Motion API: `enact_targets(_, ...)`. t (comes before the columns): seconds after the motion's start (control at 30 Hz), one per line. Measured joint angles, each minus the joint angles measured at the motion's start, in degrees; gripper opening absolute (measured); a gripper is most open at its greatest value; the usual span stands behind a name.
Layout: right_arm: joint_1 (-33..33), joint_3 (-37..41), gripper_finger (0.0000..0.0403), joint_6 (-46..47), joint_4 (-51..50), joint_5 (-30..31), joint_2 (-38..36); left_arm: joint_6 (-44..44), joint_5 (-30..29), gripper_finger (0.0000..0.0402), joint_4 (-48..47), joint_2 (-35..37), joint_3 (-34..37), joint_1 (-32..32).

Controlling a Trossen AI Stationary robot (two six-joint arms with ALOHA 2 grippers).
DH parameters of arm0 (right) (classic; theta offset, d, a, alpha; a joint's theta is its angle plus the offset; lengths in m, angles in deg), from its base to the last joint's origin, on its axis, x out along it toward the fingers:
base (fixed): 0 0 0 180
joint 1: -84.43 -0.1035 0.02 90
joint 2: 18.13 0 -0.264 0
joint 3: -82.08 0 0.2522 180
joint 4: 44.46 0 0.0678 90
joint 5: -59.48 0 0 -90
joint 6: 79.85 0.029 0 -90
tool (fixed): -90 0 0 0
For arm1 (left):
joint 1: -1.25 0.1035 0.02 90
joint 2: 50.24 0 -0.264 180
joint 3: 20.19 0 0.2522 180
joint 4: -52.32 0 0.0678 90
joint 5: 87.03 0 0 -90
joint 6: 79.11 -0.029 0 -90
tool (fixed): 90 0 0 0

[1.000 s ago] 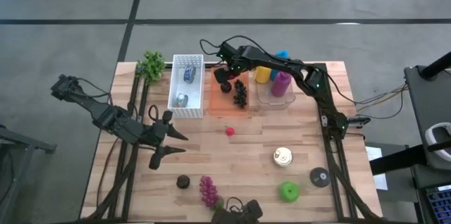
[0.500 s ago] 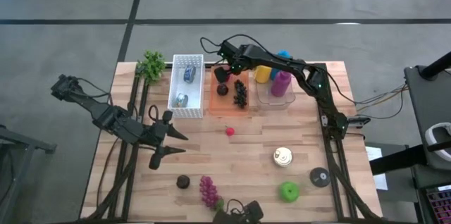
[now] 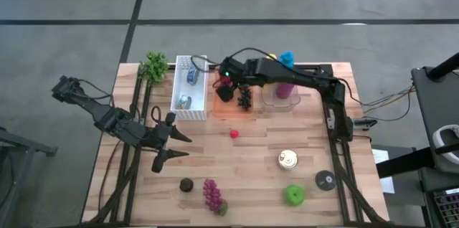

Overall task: Pick & Place Food Item
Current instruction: Put the transparent tumbler into the transparent bin

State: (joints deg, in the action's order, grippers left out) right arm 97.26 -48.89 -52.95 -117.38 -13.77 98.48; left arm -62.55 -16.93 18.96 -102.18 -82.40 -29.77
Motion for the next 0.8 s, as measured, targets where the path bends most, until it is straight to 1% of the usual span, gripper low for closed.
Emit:
enact_targets(0.1, -3.6, 0.2, 0.0331, 0.0, -1.3, 0.2, -2.5, -0.2, 0.0, 0.0221, 0.0, 0.0, 0.0, 0.0)
enact_targets(0.2, -7.1, 1.0, 0.0327, 1.7, -1.8, 0.5, -5.4, -2.4, 0.0, 0.022, -0.1, 0.0, 0.0, 0.0)
enact_targets(0.33, -12.2, 3.5, 0.0319, 5.4, -2.1, 3.1, -9.7, -3.1, 0.0, 0.0214, -0.1, 0.0, 0.0, 0.0)
enact_targets(0.63, -22.1, 11.3, 0.0303, 16.3, -2.7, 4.3, -19.5, -3.3, -0.1, 0.0198, -3.2, 0.0, 0.0, 0.0)
enact_targets(0.8, -26.3, 16.4, 0.0304, 21.7, -5.6, 3.7, -24.0, -3.2, -0.4, 0.019, -4.7, 0.0, 0.0, 0.0)
